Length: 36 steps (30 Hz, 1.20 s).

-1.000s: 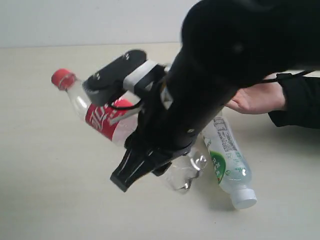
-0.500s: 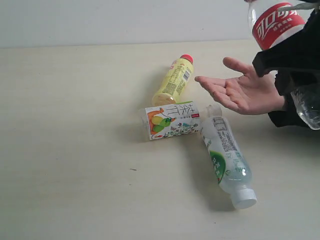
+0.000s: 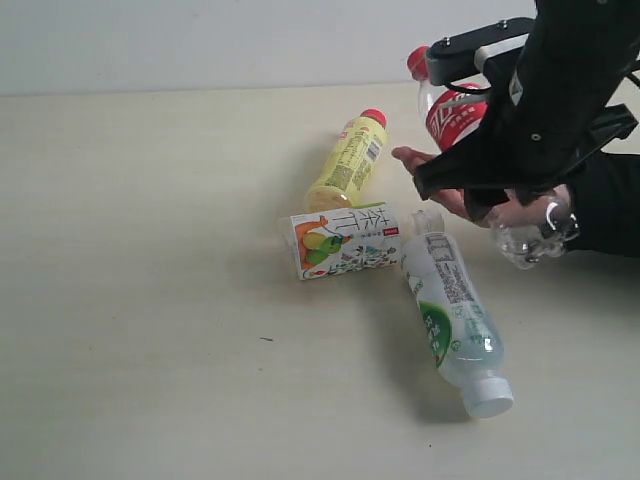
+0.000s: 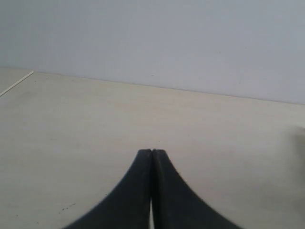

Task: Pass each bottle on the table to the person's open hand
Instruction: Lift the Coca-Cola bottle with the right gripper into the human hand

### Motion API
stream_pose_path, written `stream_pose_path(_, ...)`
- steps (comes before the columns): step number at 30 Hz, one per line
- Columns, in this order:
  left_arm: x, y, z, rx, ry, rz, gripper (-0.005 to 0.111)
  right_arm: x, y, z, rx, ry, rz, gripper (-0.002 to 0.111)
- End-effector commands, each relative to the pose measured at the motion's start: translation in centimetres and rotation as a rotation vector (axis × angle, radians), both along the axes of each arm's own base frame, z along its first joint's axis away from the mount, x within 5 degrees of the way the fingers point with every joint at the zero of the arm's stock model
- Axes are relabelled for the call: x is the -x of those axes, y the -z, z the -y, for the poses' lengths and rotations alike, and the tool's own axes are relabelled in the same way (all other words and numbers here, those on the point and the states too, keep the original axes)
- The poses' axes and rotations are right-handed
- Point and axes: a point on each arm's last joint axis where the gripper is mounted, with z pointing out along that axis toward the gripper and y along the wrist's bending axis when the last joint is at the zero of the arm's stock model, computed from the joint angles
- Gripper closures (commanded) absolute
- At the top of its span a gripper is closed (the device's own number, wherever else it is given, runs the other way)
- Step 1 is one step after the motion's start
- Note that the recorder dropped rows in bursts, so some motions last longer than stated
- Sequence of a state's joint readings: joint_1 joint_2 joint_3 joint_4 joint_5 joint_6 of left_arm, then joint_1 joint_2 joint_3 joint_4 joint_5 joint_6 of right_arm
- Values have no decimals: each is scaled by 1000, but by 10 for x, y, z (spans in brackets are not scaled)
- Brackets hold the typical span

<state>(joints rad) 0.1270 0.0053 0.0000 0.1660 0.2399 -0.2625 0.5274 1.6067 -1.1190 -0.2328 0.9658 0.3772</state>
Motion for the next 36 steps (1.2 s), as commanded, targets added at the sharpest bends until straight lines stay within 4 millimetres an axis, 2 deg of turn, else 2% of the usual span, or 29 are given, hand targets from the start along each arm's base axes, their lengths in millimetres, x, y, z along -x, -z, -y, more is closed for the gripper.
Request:
stream_pose_path(1, 0, 0, 0, -6, -3, 4, 107, -11, 12, -4, -11, 19, 28, 108)
stream_pose_path(6, 0, 0, 0, -6, -3, 4, 107, -12, 19, -3, 7, 53, 2, 108)
stream_pose_path(27, 0, 0, 0, -6, -3, 4, 107, -15, 17, 1, 54, 78, 37, 108)
stream_pose_path(36, 0, 0, 0, -6, -3, 4, 107, -15, 18, 2, 53, 92, 36, 90)
